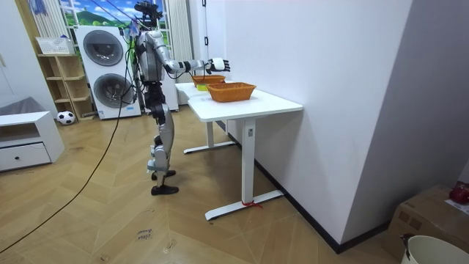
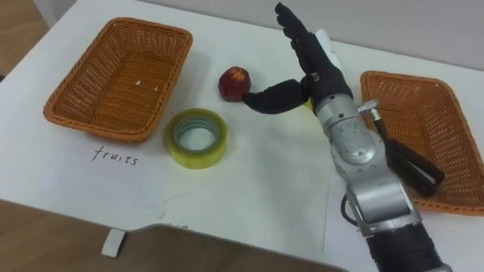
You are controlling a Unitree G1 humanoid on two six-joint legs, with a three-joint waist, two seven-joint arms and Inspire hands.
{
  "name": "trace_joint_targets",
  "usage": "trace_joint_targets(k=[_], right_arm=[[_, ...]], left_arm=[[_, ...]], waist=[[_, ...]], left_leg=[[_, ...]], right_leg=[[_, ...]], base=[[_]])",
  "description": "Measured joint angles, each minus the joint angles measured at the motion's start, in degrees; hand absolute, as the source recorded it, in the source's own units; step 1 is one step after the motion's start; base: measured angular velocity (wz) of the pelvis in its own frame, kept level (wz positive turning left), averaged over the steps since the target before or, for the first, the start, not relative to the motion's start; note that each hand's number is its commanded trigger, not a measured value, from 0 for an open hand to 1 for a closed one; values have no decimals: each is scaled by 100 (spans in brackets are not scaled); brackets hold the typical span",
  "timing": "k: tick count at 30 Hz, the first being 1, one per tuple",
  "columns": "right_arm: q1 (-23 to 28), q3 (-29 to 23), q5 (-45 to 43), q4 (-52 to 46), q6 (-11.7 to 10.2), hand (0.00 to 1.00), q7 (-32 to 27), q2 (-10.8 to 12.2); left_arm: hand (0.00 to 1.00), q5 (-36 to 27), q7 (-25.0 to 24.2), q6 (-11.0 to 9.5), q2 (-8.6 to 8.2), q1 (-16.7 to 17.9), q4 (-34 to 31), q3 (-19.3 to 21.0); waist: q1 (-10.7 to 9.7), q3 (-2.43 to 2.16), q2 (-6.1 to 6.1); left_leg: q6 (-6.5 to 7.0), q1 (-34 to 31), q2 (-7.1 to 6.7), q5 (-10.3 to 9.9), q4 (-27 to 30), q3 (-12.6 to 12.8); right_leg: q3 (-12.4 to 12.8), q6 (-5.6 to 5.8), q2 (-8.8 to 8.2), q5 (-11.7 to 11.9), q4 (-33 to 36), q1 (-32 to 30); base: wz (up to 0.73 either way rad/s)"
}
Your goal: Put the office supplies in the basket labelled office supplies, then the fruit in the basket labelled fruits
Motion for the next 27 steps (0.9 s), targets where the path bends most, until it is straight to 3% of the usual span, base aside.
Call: trace_joint_targets(k=[12,15,21,27], right_arm=[[-593,177,-6,561,-2,0,-50,151],[-607,184,-11,574,-2,0,-30,210],[-671,202,-154,780,0,0,41,445],[-672,465,-372,935,22,0,47,518]], left_arm=[[0,1,-39,-2,28,-145,-4,-211],[0,6,-39,-1,24,-150,-5,-222],[0,4,-37,7,-5,-151,-6,-226],[0,0,28,31,-12,-180,-59,-283]], waist=[[90,5,11],[118,5,12],[151,33,52],[208,30,58]], left_leg=[[-6,-138,-12,8,34,-114],[-7,-158,-17,8,34,-177],[-7,-167,-19,8,34,-179],[-8,-149,-14,9,42,-152]], right_leg=[[-38,0,2,0,-3,-85],[-156,0,-3,0,-7,-75],[-162,0,-7,0,-8,-72],[-167,0,-7,0,-5,-59]], base=[[4],[12],[2],[-2]])
